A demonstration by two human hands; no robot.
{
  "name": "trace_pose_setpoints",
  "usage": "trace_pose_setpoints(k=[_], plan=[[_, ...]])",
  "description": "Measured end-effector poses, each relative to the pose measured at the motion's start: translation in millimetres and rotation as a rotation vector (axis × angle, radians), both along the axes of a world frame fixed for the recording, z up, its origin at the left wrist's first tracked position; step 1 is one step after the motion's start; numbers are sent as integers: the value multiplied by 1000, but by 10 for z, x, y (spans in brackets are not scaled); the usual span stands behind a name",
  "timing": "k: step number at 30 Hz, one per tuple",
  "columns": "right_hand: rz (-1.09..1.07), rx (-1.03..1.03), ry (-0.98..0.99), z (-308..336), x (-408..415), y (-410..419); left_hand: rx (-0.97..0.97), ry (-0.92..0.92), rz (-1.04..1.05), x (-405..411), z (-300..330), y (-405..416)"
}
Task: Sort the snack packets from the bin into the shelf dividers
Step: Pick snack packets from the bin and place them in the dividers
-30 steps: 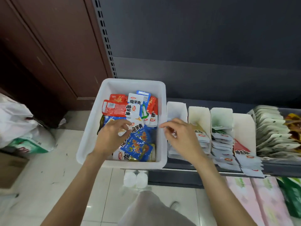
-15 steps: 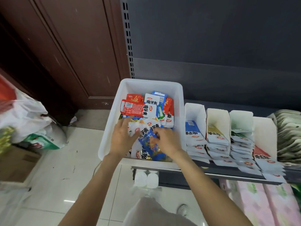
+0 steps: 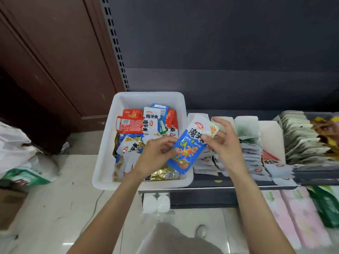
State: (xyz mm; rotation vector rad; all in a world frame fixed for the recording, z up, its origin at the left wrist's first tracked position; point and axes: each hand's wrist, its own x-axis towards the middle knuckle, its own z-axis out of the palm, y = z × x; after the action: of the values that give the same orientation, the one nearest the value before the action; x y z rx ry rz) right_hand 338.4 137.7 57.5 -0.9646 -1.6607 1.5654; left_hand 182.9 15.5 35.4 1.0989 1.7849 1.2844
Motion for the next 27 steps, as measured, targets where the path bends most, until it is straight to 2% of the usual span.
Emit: trace_pose_setpoints(k=[3, 5, 7, 9, 11, 13, 15, 17, 22, 27], plan=[[-119, 175, -14, 111, 257, 174, 55, 159, 64, 142, 0, 203], [-229, 247, 28, 136, 387, 259, 94, 418, 125, 193, -52, 333], [-300, 326, -4, 119, 464, 346, 92, 643, 96, 257, -113, 440], [-325, 412, -97, 67, 487, 431, 26, 790, 36, 346, -179, 522], [-360, 470, -157, 21, 491, 502, -120, 906, 2, 433, -221, 572], [-416, 474, -136, -4, 496, 566, -256, 988, -18, 489, -247, 582], [-428, 450, -89, -7, 491, 615, -294, 1028, -61, 539, -250, 597], [-376, 492, -111, -6, 441, 632, -307, 1051, -134, 591, -241, 633], [-115, 767, -330, -114, 140, 632, -423, 1206, -218, 598, -257, 765], [229, 937, -695, -324, -63, 606, -374, 1303, -234, 612, -393, 760]])
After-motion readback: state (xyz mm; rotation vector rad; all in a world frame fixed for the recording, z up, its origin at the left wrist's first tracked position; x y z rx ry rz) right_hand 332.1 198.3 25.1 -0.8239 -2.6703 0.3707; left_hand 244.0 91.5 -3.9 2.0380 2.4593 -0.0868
